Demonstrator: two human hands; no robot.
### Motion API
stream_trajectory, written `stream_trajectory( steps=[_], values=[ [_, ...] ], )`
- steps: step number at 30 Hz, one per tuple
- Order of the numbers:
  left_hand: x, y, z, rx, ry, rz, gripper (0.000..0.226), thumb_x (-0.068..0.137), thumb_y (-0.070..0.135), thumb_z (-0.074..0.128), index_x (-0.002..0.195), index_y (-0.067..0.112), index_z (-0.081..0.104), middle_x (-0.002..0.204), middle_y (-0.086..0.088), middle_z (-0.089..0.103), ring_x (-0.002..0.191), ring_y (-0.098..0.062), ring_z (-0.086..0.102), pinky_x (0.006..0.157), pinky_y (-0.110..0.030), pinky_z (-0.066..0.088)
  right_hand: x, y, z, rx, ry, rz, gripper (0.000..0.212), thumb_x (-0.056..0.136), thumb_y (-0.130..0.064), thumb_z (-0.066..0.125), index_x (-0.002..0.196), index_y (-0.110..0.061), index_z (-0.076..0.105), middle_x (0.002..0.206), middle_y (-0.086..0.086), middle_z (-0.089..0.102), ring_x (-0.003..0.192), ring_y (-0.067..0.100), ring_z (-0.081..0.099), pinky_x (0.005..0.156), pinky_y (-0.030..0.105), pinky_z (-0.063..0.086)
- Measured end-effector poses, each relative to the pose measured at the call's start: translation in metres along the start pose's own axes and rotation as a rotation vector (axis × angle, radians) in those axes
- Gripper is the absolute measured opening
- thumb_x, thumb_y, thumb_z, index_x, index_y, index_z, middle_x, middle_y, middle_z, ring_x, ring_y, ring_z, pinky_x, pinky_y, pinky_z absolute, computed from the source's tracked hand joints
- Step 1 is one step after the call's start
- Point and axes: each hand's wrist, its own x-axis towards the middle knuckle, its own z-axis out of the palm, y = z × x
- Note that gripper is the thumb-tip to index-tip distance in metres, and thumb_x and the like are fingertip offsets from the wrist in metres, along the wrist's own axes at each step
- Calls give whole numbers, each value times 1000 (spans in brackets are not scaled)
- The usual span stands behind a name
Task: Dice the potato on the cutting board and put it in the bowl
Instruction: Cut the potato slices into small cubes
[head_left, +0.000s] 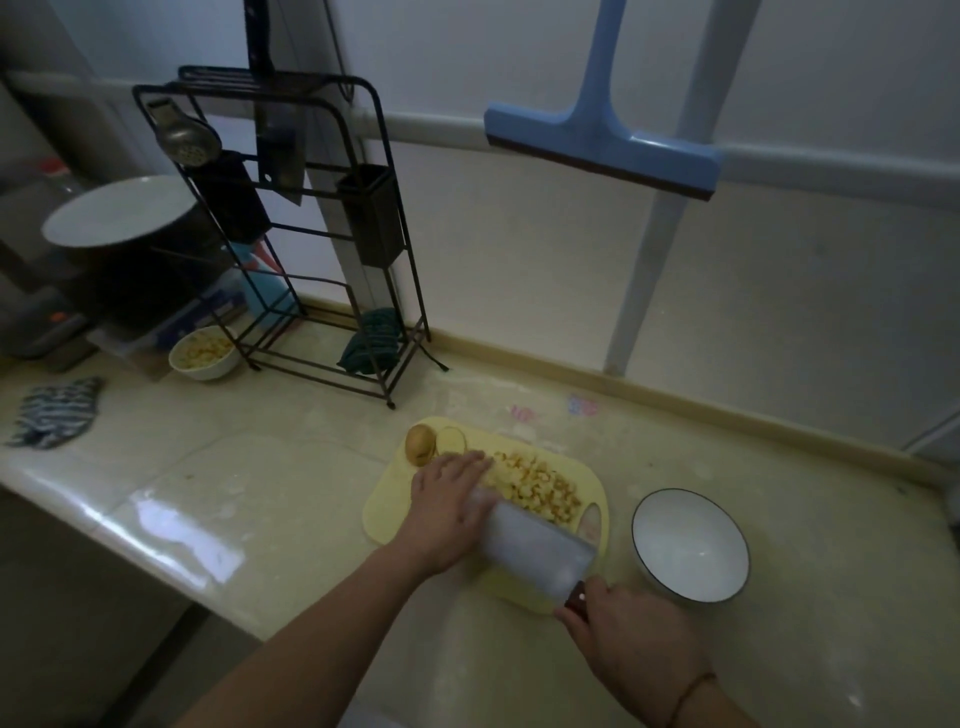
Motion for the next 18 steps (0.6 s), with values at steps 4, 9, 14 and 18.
stream_trajectory(
  steps=[4,9,14,18],
  values=[
    [-2,-39,-28,-212,326,-264,43,95,30,55,134,11,60,133,-9,60,125,-30,52,106,-40,40,2,-2,3,414,-17,138,64,82,-76,10,96,-32,53,82,-1,67,79,16,63,66,35,43],
    [-22,-67,-32,129,-242,-34,74,85,43,58,153,19,38,159,0,35,145,-21,30,121,-37,23,26,-22,-5,1142,-287,398,50,96,-54,39,63,-17,52,50,-2,52,44,11,48,51,20,39],
    [-28,-77,-14,234,-223,-3,69,90,40,55,153,20,36,161,0,29,141,-26,32,115,-40,31,50,-29,15,1265,-476,375,43,100,-40,43,66,-15,52,51,3,48,40,15,42,47,21,34],
    [-45,-70,3,204,-82,-101,79,81,59,36,146,15,46,152,-7,38,130,-29,41,108,-41,37,66,-23,26,1075,-587,318,50,97,-48,35,62,-18,55,48,-6,50,44,5,46,51,15,38]
  ],
)
